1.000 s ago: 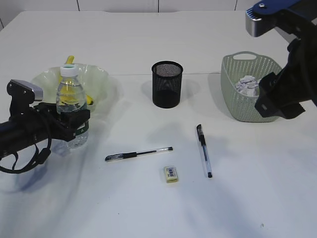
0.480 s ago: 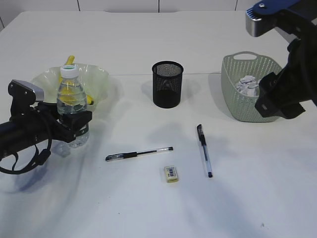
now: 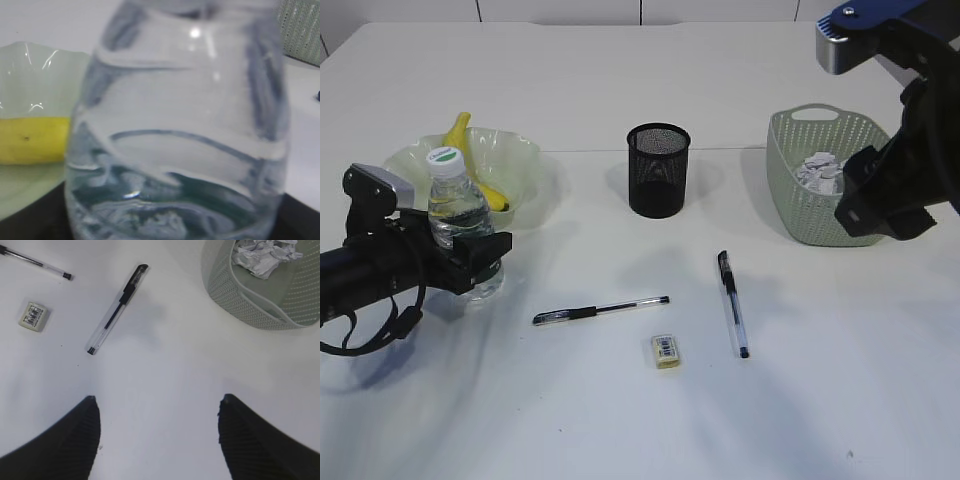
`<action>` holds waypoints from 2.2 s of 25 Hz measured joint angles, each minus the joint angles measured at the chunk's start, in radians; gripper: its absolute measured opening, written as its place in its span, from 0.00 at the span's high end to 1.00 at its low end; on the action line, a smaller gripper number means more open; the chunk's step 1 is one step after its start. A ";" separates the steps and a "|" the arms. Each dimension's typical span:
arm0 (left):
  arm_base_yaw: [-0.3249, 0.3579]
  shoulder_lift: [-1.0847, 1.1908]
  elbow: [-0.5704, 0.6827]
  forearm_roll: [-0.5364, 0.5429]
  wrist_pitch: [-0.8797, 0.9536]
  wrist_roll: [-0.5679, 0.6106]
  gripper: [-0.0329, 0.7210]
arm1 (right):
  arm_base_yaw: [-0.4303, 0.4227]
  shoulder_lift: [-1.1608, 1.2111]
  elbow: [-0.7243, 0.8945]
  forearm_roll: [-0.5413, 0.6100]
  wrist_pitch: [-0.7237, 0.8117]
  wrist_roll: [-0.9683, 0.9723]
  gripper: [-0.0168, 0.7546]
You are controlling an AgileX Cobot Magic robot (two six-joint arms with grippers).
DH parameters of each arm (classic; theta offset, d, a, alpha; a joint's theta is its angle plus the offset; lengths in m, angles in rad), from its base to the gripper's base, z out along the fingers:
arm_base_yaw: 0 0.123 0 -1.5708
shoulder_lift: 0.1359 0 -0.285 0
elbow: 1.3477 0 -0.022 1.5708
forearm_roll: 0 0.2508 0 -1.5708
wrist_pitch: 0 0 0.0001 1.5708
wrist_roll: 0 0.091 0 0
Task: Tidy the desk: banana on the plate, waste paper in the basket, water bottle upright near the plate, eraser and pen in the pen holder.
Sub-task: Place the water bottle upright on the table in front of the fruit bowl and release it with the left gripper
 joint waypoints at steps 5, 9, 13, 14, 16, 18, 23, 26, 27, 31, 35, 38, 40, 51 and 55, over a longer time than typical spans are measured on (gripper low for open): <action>0.000 0.000 0.000 0.000 0.000 0.000 0.17 | 0.000 0.000 0.000 0.000 0.000 0.000 0.27; 0.000 0.000 0.000 0.000 0.001 -0.019 0.16 | 0.000 0.000 0.000 0.000 0.000 0.000 0.27; 0.000 -0.036 0.000 0.000 0.001 -0.023 0.16 | 0.000 0.000 0.000 0.000 0.000 0.000 0.27; 0.000 -0.045 0.000 0.000 0.001 -0.024 0.14 | 0.000 0.000 0.000 0.000 0.000 0.000 0.27; 0.000 -0.068 0.000 0.000 0.001 -0.026 0.15 | 0.000 0.000 0.000 0.000 0.000 0.000 0.27; 0.000 -0.087 0.000 0.000 0.001 -0.026 0.16 | 0.000 0.000 0.000 0.000 0.000 0.000 0.27; 0.000 -0.112 0.000 -0.004 0.001 -0.026 0.17 | 0.000 0.000 0.000 0.000 0.001 0.000 0.27; 0.000 -0.125 0.000 -0.002 0.001 -0.026 0.17 | 0.000 0.000 0.000 0.000 0.001 0.000 0.27; 0.000 -0.132 0.000 -0.002 0.001 -0.026 0.17 | 0.000 0.000 0.000 0.000 0.003 0.000 0.27; 0.000 -0.164 0.000 -0.002 0.001 -0.048 0.17 | 0.000 0.000 0.000 0.000 0.003 0.000 0.27; 0.000 -0.199 0.002 0.002 0.001 -0.083 0.17 | 0.000 0.000 0.000 0.000 0.003 0.000 0.27; 0.000 -0.234 0.002 0.008 0.006 -0.101 0.17 | 0.000 0.000 0.000 0.000 0.003 0.000 0.27; 0.000 -0.272 0.004 0.013 0.056 -0.145 0.17 | 0.000 0.000 0.000 0.000 0.003 0.000 0.27; 0.000 -0.526 0.006 0.019 0.404 -0.212 0.17 | 0.000 0.000 0.000 0.000 0.007 0.000 0.27; 0.000 -0.609 0.006 0.019 0.547 -0.281 0.17 | 0.000 0.000 0.000 0.000 0.007 0.000 0.27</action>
